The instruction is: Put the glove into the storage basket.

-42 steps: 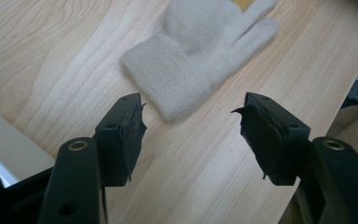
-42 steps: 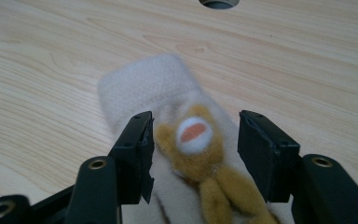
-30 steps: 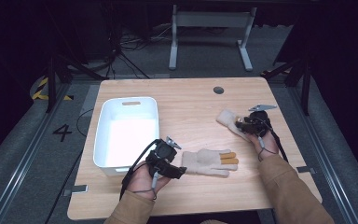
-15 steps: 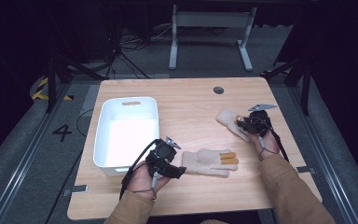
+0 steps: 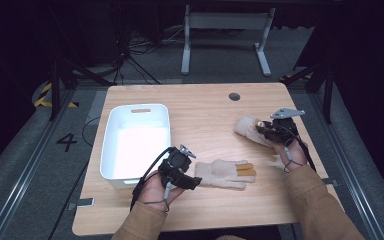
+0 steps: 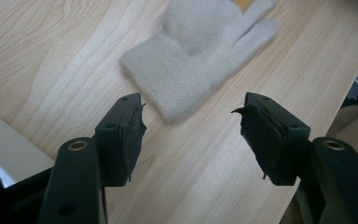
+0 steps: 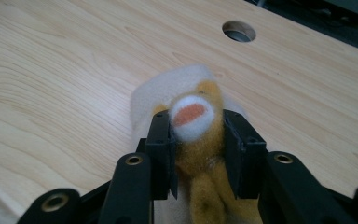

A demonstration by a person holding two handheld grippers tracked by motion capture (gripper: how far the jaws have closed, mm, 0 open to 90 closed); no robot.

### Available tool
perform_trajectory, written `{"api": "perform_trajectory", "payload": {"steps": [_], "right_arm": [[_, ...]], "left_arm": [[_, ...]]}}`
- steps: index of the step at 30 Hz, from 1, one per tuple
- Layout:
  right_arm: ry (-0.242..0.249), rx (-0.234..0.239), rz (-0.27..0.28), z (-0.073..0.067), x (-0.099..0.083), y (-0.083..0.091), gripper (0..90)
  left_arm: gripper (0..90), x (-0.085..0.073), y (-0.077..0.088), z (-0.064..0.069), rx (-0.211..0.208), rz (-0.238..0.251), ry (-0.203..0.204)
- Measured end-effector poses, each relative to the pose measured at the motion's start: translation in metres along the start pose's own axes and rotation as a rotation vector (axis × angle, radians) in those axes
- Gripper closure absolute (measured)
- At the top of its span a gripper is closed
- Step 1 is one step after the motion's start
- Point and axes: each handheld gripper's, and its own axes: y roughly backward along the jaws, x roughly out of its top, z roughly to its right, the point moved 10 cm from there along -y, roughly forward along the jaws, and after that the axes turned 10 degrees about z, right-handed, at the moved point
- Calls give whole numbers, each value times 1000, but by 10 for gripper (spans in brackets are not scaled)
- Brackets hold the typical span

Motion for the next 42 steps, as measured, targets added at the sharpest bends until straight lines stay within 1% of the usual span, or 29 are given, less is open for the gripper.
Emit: {"api": "perform_trajectory", "payload": {"steps": [1, 2, 6, 7, 8, 9, 10, 11, 12, 13, 15, 16, 17, 20, 23, 25, 27, 28, 30, 31, 32, 34, 35, 37, 38, 41, 42], "right_arm": [[0, 0, 0, 0, 0, 0, 660], [1, 12, 10, -4, 4, 4, 660], [3, 26, 22, -8, 10, 10, 660], [8, 38, 24, -10, 12, 13, 660], [10, 59, 37, -15, 17, 19, 660], [12, 69, 34, -17, 18, 20, 660], [12, 69, 34, -17, 18, 20, 660], [13, 104, 36, -23, 22, 25, 660], [14, 118, 38, -25, 23, 27, 660], [14, 118, 38, -25, 23, 27, 660], [24, 161, 38, -34, 27, 32, 660], [24, 161, 38, -34, 27, 32, 660], [27, 172, 36, -37, 28, 33, 660], [42, 216, 24, -45, 28, 37, 661], [47, 248, 22, -51, 30, 40, 661], [51, 289, 28, -60, 33, 44, 661], [51, 297, 29, -62, 34, 45, 660], [49, 329, 33, -69, 36, 48, 661], [51, 338, 35, -71, 37, 49, 661], [50, 364, 36, -77, 39, 51, 661], [50, 364, 36, -77, 39, 51, 661], [46, 384, 40, -82, 40, 51, 660], [50, 416, 40, -90, 39, 51, 660], [52, 423, 37, -93, 39, 51, 660], [53, 444, 35, -101, 38, 51, 660], [53, 472, 40, -111, 39, 51, 660], [53, 472, 40, -111, 39, 51, 660]], "left_arm": [[395, 0, 0, 0, 0, 1, -1], [395, 1, 0, 0, 0, 0, -5], [394, 2, 0, 0, -1, 1, -6], [394, 3, 0, 0, 0, 1, -6], [394, 3, 0, 0, -3, 1, -9], [394, 4, 0, 0, -4, 1, -10], [394, 4, 0, 0, -4, 1, -10], [394, 5, 0, 0, -4, 4, -10], [393, 5, 0, 0, -4, 4, -10], [393, 6, 0, -1, -5, 4, -12], [393, 7, 0, 0, -7, 7, -11], [393, 7, 0, 0, -7, 8, -11], [393, 8, 0, 0, -9, 8, -13], [393, 9, 0, 0, -12, 5, -17], [393, 10, -1, 1, -15, 9, -18], [393, 11, -1, 1, -16, 9, -22], [393, 11, -1, 2, -18, 9, -21], [393, 11, 0, 2, -19, 10, -21], [394, 12, 0, 2, -18, 12, -23], [394, 12, 0, 2, -20, 14, -27], [394, 12, 0, 2, -20, 14, -27], [394, 12, 0, 2, -21, 15, -30], [394, 12, 1, 3, -23, 15, -33], [394, 13, 1, 3, -25, 15, -36], [395, 13, 1, 3, -26, 17, -38], [394, 14, 2, 3, -25, 19, -38], [394, 14, 2, 3, -25, 19, -38]]}}
